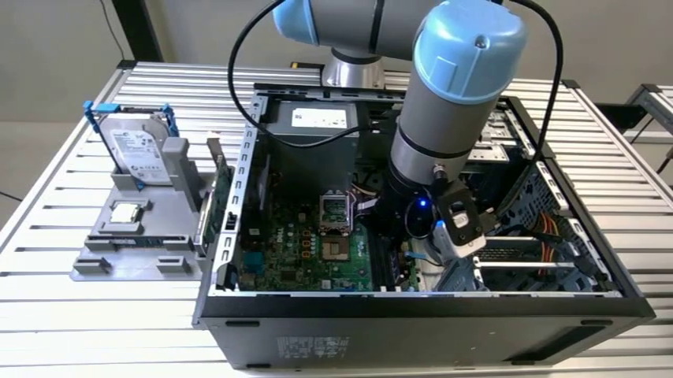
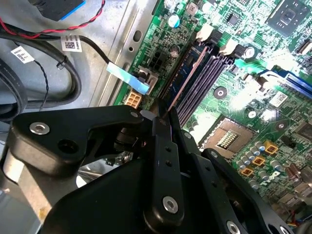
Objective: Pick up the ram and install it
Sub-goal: 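Insert the ram into the slot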
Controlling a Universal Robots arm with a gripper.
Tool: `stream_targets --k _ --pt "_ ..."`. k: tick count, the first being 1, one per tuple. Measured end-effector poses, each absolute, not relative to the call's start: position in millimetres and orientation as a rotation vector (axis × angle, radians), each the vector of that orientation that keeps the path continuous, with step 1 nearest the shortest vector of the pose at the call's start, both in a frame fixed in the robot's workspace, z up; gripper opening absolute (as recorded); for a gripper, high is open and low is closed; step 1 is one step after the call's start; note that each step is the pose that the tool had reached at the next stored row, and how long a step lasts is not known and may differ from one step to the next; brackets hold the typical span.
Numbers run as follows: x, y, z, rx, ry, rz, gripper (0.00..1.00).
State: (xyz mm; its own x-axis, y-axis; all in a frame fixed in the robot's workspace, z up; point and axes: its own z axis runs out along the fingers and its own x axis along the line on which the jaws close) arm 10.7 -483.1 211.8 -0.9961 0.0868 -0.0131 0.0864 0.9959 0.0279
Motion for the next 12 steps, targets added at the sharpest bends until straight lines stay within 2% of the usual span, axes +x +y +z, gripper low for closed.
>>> stream_targets --k 3,4,8,12 --pt "10.7 -483.2 211.9 0.136 3.124 0.042 0.00" --pt "10.6 -483.3 212.0 0.136 3.124 0.041 1.00" --pt "10.7 -483.1 214.3 0.136 3.124 0.042 1.00" --pt "10.7 -483.1 232.3 0.136 3.124 0.042 1.00"
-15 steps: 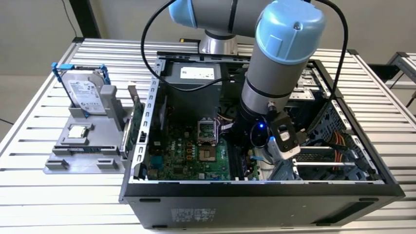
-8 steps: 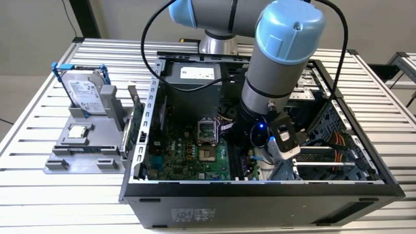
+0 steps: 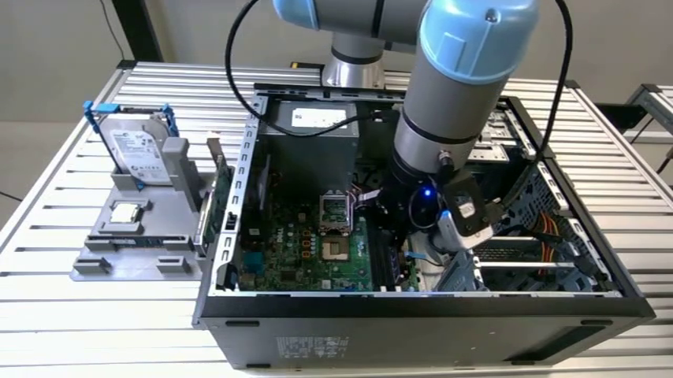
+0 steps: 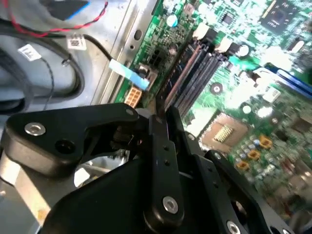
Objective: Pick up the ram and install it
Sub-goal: 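Insert the ram into the slot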
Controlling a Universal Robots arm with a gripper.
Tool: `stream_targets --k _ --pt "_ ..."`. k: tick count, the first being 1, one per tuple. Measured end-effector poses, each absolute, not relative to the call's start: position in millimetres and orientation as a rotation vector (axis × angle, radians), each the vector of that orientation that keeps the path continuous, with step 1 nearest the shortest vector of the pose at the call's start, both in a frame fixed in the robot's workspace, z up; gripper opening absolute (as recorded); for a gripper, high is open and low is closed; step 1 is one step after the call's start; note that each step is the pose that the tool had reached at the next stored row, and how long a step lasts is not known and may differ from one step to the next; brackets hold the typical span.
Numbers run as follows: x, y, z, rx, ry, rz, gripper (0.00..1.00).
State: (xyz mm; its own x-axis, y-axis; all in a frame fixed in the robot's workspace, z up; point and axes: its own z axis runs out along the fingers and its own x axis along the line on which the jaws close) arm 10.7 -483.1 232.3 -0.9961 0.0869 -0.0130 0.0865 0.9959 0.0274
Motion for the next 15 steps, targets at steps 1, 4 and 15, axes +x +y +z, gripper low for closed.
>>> stream_targets --k 1,4,15 --pt "10.7 -483.1 236.8 0.136 3.124 0.042 1.00" --pt "10.8 -483.1 248.8 0.136 3.125 0.041 1.00" --pt "10.7 -483.1 251.0 0.136 3.125 0.041 0.00"
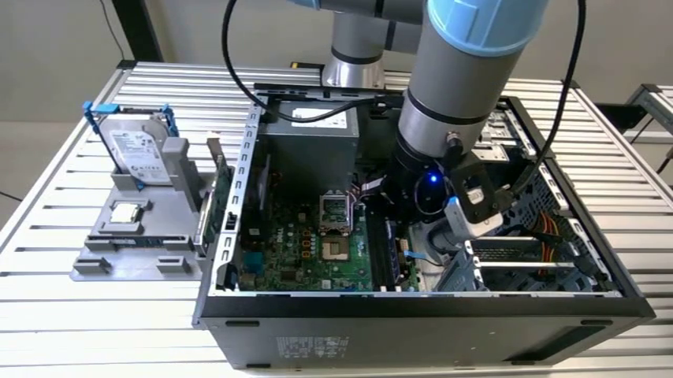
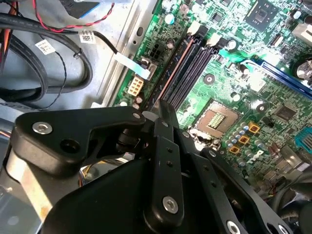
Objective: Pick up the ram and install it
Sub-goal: 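Insert the ram into the slot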
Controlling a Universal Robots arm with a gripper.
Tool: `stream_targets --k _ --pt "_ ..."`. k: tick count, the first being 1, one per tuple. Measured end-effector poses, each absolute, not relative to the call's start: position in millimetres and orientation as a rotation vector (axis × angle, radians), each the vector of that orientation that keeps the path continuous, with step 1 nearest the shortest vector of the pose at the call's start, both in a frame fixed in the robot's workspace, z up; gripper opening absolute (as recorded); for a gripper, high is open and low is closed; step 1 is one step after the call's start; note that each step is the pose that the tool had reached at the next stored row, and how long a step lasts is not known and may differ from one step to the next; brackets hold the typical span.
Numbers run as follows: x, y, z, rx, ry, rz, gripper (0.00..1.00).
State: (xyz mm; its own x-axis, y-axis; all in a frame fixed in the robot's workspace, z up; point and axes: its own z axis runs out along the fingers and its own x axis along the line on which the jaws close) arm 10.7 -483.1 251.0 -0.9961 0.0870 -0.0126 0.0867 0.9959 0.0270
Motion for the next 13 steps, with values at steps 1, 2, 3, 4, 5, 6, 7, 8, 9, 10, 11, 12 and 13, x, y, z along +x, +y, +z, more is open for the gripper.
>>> stream_targets --k 1,2,3,4,5,6,7,8,9,10,11,12,13 --pt "10.7 -483.1 251.1 0.136 3.125 0.042 0.00" --pt "10.7 -483.1 251.3 0.136 3.125 0.041 0.00" --pt "10.7 -483.2 251.5 0.136 3.125 0.041 0.00" --pt "10.8 -483.1 251.7 0.136 3.125 0.041 0.00" --pt "10.8 -483.1 251.9 0.136 3.125 0.041 0.00" --pt "10.8 -483.1 252.1 0.136 3.125 0.042 0.00" --pt "10.8 -483.1 252.3 0.136 3.125 0.041 0.00" --pt "10.8 -483.1 252.5 0.136 3.125 0.041 0.00" --pt "10.8 -483.1 252.7 0.136 3.125 0.041 0.00" --pt "10.8 -483.1 252.9 0.136 3.125 0.041 0.00" --pt "10.8 -483.1 253.1 0.136 3.125 0.041 0.00" --pt "10.8 -483.2 253.3 0.136 3.125 0.041 0.00" --pt "10.8 -483.2 253.5 0.136 3.125 0.041 0.00"
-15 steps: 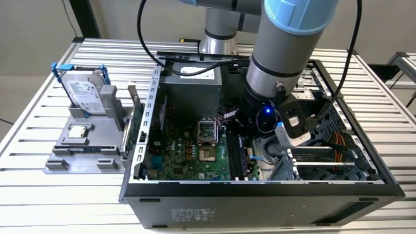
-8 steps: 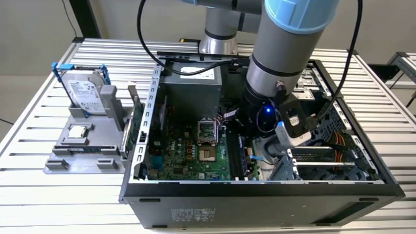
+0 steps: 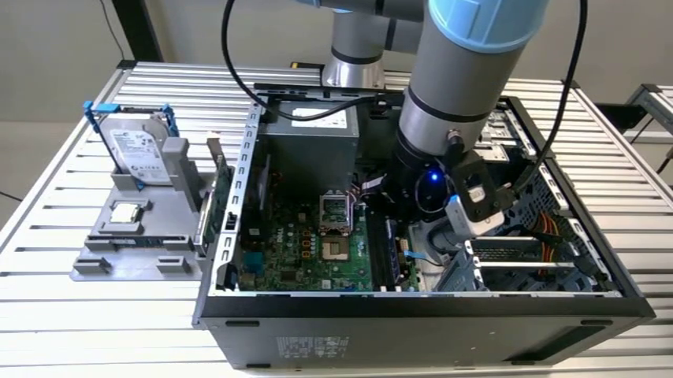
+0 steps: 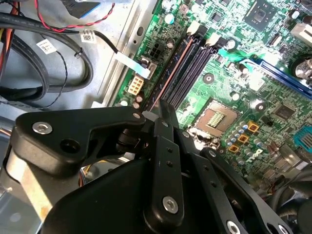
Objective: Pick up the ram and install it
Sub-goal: 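Insert the ram into the slot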
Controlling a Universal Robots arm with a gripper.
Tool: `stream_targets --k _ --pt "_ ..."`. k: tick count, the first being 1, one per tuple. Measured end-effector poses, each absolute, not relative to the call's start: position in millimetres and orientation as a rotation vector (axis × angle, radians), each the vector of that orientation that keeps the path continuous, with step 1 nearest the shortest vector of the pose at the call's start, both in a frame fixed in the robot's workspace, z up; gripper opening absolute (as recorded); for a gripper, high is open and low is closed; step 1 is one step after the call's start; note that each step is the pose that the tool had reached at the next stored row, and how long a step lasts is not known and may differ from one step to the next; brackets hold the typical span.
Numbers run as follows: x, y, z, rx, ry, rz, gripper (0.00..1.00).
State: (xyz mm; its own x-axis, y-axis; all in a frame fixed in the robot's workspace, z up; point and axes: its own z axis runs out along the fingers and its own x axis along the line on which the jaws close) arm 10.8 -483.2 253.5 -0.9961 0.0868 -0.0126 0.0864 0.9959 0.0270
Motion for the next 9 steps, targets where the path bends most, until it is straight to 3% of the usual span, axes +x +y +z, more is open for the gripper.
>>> stream_targets --k 9 --pt "10.8 -483.1 254.4 0.123 3.125 0.042 0.00"
